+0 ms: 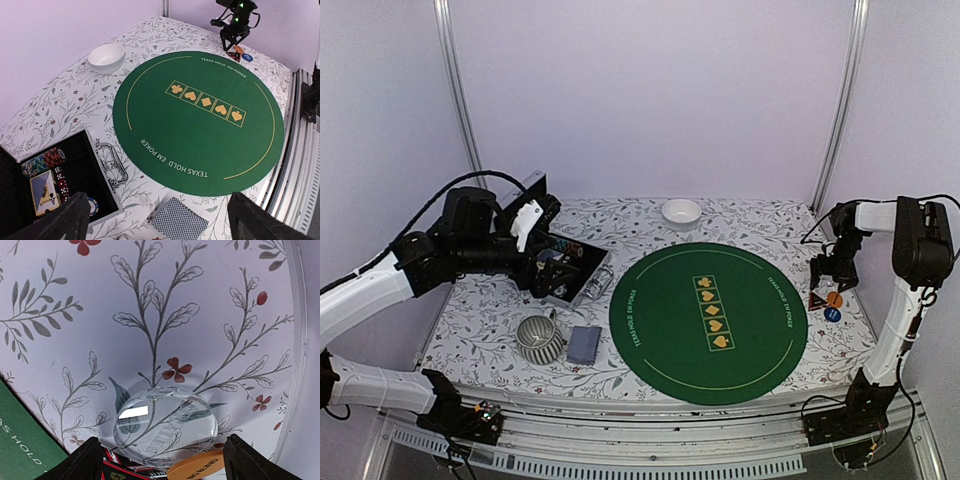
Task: Distribute texas hold em gaming equipment
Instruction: Pick up the dealer button from the corner of the board.
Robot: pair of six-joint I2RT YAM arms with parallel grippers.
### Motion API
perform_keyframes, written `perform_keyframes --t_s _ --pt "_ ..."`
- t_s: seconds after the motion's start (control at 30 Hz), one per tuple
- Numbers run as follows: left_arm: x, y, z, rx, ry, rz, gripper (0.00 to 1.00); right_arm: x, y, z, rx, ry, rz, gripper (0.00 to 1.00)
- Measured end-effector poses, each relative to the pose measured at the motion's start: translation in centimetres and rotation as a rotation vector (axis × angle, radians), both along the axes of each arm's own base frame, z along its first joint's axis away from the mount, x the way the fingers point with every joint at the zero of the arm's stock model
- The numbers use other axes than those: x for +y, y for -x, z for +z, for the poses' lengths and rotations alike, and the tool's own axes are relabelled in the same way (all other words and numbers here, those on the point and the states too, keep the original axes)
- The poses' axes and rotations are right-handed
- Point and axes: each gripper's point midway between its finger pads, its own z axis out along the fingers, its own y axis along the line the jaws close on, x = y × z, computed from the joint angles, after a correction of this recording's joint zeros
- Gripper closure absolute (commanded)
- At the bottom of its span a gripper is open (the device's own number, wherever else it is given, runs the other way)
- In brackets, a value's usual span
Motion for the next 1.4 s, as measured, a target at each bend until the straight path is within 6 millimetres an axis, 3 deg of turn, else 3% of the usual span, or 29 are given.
perform_keyframes --t_s 0.47,0.63,0.9,1.2,1.4 --pt "0.3 0.2 0.6 -0.028 0.012 0.001 0.02 -0.2 -0.5 -0.8 0.0 -0.042 -0.006 0.31" --pt "0.3 0.2 0.4 -0.025 0.009 0.001 0.02 -0.2 -0.6 -0.8 -0.003 -0.042 -0.006 0.46" --pt "0.3 0.3 0.4 -0.025 0.01 0.0 0.02 0.7 -1.5 -0.5 -0.014 -0.041 0.017 0.59" --pt "0.2 0.2 0.2 -0.026 0.011 0.0 0.02 3.7 -6.6 3.6 -0.163 -0.038 0.093 0.63" --pt "0.2 0.2 -0.5 -0.023 0.009 0.0 0.02 8.4 -7.9 7.0 -0.241 -0.038 0.196 0.65"
